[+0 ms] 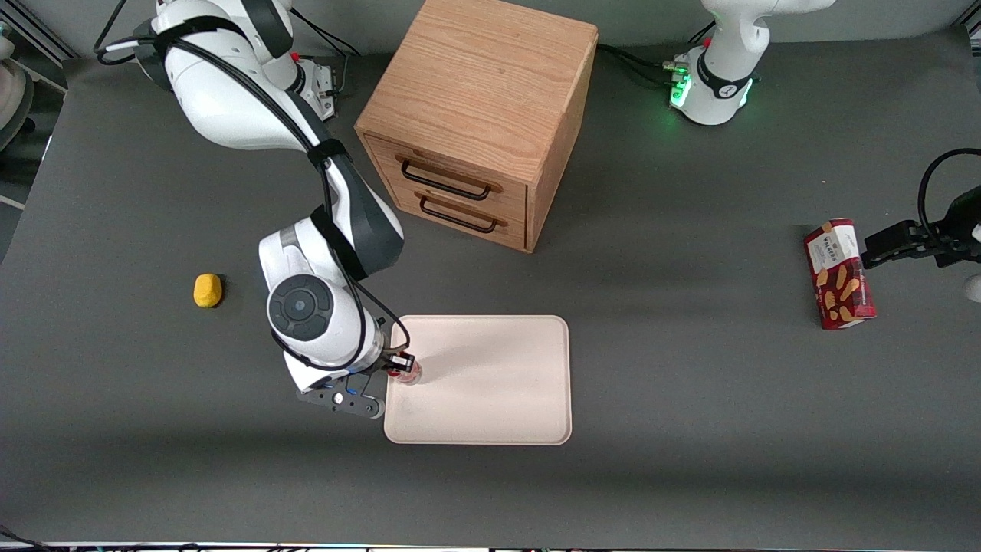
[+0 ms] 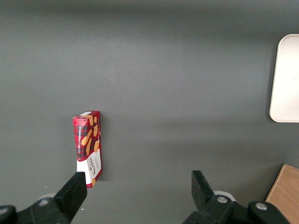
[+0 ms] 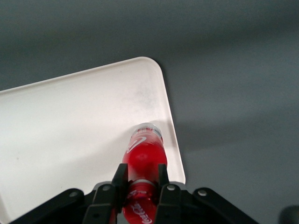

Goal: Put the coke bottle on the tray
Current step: 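Stand the bottle upright on the tray and open the right gripper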

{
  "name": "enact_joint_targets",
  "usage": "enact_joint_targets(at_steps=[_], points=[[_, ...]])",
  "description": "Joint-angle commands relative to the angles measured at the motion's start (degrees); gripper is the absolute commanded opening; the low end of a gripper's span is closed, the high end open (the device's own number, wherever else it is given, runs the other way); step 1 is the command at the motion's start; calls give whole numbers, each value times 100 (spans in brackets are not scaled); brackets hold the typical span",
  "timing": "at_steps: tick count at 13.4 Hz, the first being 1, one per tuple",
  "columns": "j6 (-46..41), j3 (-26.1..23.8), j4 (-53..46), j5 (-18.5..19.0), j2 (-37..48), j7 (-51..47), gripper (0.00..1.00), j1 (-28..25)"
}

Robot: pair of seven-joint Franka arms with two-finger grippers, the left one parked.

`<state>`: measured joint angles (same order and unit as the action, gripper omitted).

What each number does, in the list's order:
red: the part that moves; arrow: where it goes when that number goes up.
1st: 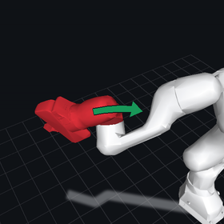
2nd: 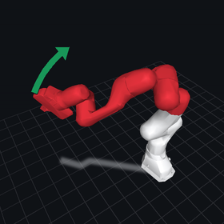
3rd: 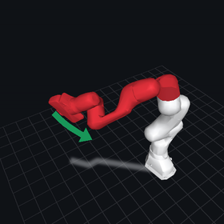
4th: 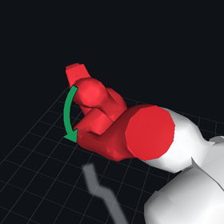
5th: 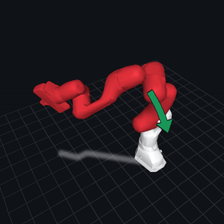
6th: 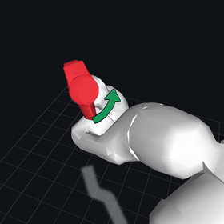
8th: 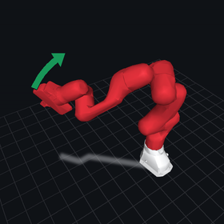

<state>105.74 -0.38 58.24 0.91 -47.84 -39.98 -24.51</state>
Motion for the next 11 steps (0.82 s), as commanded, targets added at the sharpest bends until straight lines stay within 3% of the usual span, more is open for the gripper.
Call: enact_joint_targets(at_steps=[1, 6, 7, 8, 11], points=[[182, 3, 73, -21, -15, -63, 0, -1], [324, 11, 205, -29, -23, -89, 0, 7], [324, 11, 205, -47, -23, -106, 35, 7], [333, 11, 205, -38, -23, -107, 99, 7], [333, 11, 205, -47, -6, -142, 100, 7]])
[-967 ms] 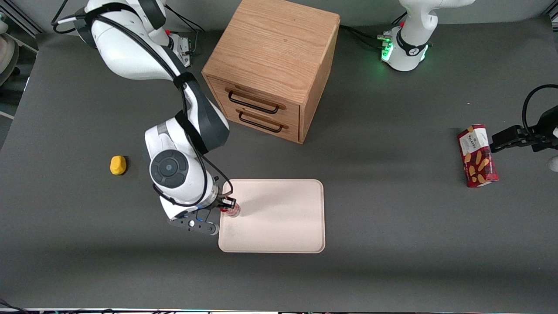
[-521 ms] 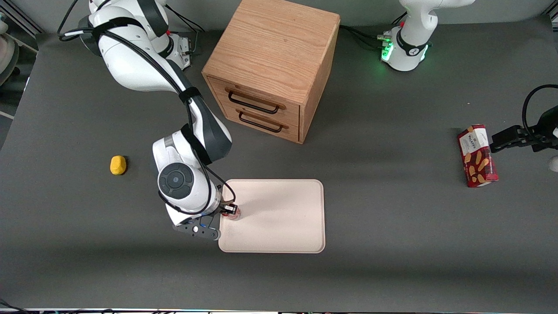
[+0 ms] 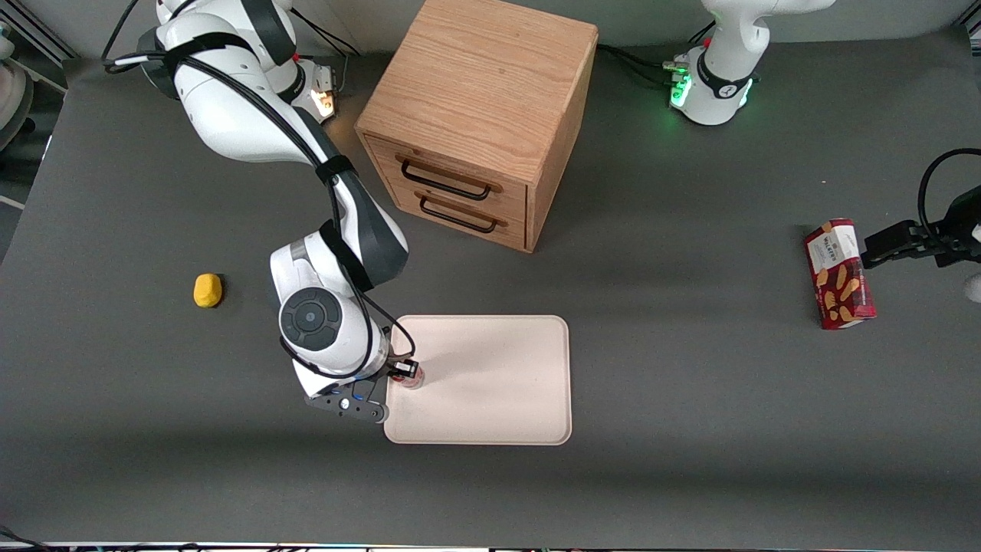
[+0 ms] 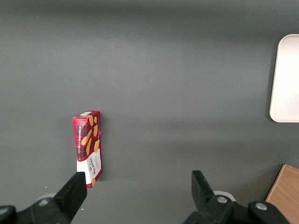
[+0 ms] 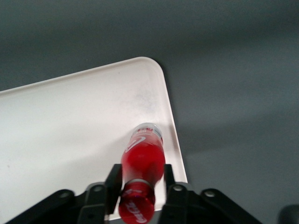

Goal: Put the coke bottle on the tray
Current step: 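Stand the bottle upright on the tray and open the right gripper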

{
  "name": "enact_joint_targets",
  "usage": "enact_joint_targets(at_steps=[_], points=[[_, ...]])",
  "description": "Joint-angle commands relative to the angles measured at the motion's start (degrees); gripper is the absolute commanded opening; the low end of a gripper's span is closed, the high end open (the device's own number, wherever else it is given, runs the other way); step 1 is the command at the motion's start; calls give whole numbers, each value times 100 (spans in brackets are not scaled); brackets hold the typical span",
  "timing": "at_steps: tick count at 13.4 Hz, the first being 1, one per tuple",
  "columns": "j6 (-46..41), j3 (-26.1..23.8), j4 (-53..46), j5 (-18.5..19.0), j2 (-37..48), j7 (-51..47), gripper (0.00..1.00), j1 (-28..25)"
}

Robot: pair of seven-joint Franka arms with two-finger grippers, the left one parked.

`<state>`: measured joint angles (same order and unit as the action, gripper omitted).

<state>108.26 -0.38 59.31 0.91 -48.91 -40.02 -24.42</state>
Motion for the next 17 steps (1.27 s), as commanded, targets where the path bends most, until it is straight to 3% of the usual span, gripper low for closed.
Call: enact_joint_targets(at_steps=[1, 6, 14, 17], points=[[81, 3, 98, -56, 110, -146, 100, -1], [-390, 3, 90, -64, 443, -155, 100, 16], [-1973, 11, 116, -56, 1840, -173, 100, 16], [-2151, 3, 431, -38, 2481, -94, 100, 104]])
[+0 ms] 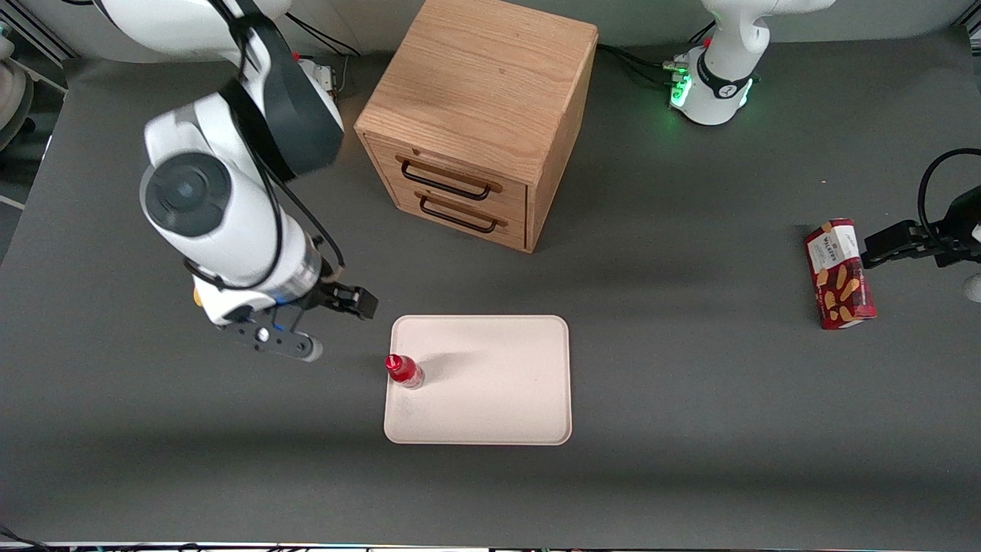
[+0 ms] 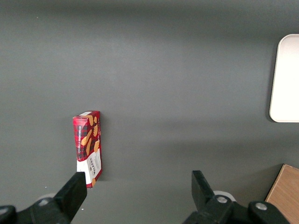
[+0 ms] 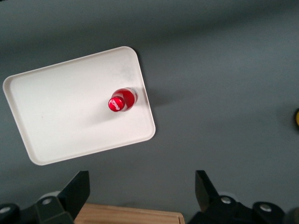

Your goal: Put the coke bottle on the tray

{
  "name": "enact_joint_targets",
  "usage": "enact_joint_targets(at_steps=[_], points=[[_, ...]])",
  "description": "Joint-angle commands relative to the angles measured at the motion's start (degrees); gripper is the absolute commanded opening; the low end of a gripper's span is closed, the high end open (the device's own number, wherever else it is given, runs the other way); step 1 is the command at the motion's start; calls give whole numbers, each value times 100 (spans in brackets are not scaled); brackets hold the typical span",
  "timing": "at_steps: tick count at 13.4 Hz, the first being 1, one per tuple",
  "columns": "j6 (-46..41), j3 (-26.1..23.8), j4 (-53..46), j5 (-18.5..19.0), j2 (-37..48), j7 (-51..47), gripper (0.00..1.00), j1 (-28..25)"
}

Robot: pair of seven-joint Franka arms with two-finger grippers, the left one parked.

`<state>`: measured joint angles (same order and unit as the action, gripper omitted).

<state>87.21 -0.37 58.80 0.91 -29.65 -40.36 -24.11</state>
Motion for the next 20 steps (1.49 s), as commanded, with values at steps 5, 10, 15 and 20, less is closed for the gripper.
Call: enact_joint_targets(at_steps=[5, 10, 15, 20], points=[[-46, -471, 1668, -64, 1820, 887, 100, 1125], [-55, -921, 2293, -99, 2569, 2425, 100, 2523], [-29, -316, 2479, -126, 2675, 3384, 100, 2666], [50, 344, 2470, -371, 2631, 3709, 100, 2262]])
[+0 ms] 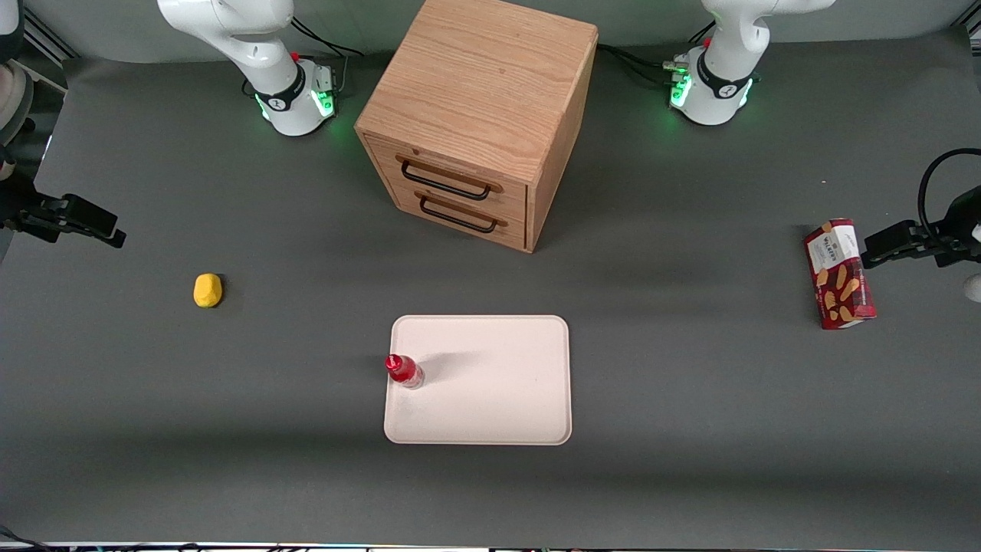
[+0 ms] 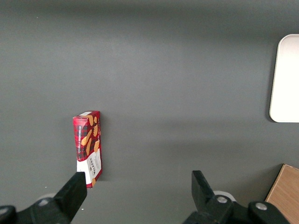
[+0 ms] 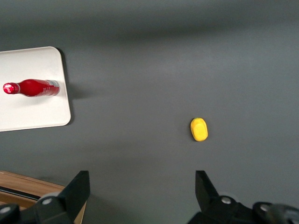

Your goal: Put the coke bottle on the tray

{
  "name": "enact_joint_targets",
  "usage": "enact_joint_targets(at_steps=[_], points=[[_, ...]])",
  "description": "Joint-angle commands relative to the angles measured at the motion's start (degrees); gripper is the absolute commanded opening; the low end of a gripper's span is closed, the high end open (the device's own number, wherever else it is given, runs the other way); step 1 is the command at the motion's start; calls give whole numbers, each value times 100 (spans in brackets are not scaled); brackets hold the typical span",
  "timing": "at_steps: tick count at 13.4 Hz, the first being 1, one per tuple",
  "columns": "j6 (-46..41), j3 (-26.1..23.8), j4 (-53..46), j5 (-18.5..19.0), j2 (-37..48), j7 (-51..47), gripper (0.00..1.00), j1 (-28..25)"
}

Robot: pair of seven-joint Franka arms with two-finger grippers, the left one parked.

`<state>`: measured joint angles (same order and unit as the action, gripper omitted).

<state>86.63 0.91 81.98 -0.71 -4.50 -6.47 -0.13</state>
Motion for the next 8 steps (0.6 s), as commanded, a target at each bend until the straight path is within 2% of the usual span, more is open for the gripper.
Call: enact_joint_targets(at_steps=[1, 6, 8], points=[[109, 260, 143, -211, 116, 400, 100, -127], [74, 269, 91, -202, 55, 419, 100, -101], [74, 155, 64, -210, 11, 392, 100, 100]])
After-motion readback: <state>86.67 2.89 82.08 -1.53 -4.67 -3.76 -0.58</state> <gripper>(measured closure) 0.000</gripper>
